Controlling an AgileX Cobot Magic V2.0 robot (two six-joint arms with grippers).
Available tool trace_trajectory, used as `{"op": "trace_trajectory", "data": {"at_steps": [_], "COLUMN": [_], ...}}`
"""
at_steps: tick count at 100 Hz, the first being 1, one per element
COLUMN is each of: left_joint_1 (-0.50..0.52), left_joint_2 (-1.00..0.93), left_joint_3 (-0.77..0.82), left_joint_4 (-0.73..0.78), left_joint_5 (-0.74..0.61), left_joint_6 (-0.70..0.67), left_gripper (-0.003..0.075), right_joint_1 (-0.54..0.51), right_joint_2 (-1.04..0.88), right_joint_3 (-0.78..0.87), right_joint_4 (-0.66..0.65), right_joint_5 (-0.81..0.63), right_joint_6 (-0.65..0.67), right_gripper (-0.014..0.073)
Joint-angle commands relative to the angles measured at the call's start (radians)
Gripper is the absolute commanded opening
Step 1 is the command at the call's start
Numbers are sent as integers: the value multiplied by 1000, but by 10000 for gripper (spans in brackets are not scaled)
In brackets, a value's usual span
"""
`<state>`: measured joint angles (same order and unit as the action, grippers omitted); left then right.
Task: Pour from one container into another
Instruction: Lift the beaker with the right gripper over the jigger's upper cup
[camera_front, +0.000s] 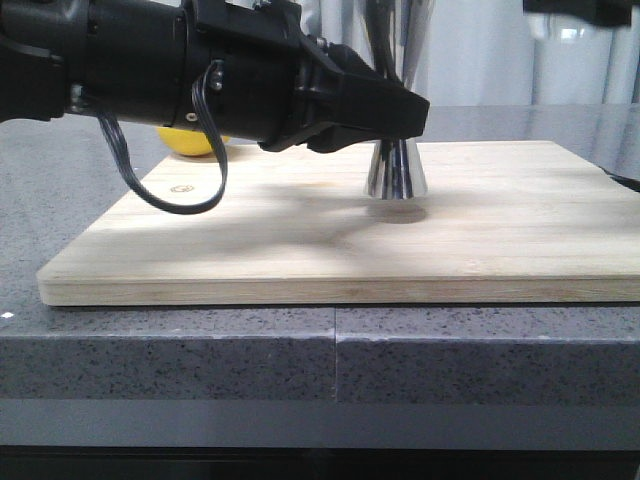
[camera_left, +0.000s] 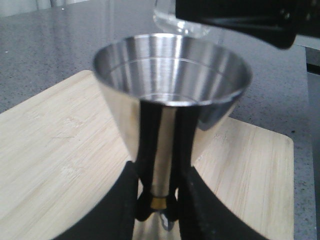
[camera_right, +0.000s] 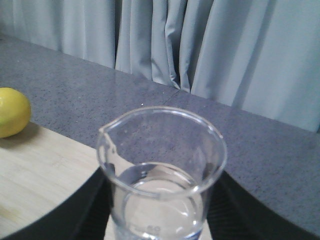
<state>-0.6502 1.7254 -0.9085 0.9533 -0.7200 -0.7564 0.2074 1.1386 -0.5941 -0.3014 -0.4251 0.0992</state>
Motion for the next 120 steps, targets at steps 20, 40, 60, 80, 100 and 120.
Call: {"op": "trace_trajectory", "data": {"at_steps": [20, 40, 60, 80, 100, 120], "left_joint_1": [0, 0, 0, 0, 0, 0], "left_joint_2": [-54, -54, -54, -54, -54, -54], "left_joint_3": [-26, -26, -26, -26, -26, -26], "left_joint_4": [41, 105, 133, 137, 154, 178], "left_joint_5": [-76, -80, -90, -124, -131, -131], "left_joint_6": [-64, -111, -127, -127, -129, -137], "left_gripper": [-21, -21, -21, -21, -21, -21], "right_joint_1": [98, 184, 259, 320, 347, 353], "right_joint_2": [-82, -84, -84, -84, -86, -86], "right_joint_3": [-166, -231, -279, -300, -300, -301], "right_joint_4": [-59, -115, -195, -277, -343, -408], "right_joint_5": [208, 311, 418, 497, 539, 564], "right_joint_6": [2, 2, 2, 2, 2, 2], "right_gripper": [240, 241, 240, 240, 241, 241]}}
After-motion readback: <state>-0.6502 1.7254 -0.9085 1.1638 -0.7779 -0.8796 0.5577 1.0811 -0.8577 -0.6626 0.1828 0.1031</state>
